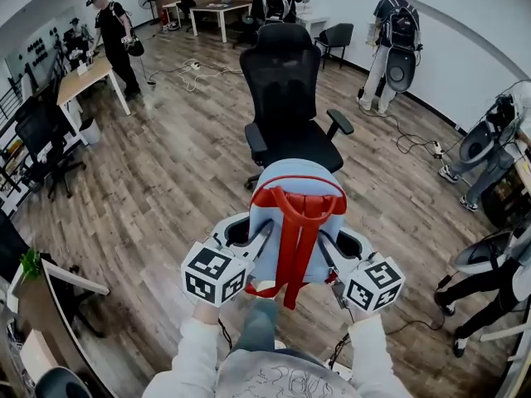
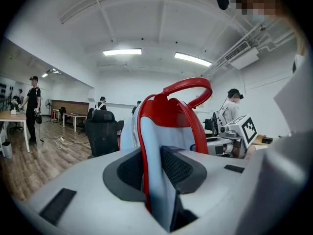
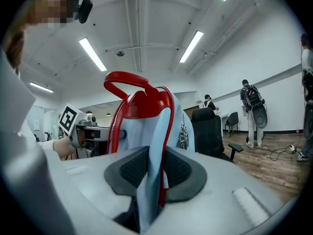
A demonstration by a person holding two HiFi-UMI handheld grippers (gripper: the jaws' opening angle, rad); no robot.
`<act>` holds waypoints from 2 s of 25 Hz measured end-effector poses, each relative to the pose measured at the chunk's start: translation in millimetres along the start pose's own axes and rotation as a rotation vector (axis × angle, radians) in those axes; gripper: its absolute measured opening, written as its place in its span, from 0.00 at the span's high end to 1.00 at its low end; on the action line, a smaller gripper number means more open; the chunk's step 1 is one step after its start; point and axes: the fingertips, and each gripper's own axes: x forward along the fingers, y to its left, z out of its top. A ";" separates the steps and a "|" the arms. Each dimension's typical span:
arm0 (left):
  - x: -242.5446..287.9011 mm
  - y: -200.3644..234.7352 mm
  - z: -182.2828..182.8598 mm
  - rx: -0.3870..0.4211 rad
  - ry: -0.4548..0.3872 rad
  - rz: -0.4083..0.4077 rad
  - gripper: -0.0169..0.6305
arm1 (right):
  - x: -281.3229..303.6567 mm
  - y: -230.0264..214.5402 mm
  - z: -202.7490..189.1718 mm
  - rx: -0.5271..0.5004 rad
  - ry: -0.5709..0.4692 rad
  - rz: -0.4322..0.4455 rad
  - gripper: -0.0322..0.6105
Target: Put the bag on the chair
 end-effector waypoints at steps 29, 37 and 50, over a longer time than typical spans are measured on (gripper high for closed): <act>244.0 214.7 83.6 0.046 -0.016 -0.101 0.81 | 241.4 -203.8 79.1 0.007 -0.041 -0.119 0.80; 300.5 245.1 77.1 0.011 0.022 -0.076 0.81 | 281.6 -258.1 74.6 0.027 0.000 -0.103 0.80; 415.5 310.9 114.6 0.001 0.006 0.015 0.81 | 373.5 -373.1 115.3 0.016 -0.006 -0.013 0.80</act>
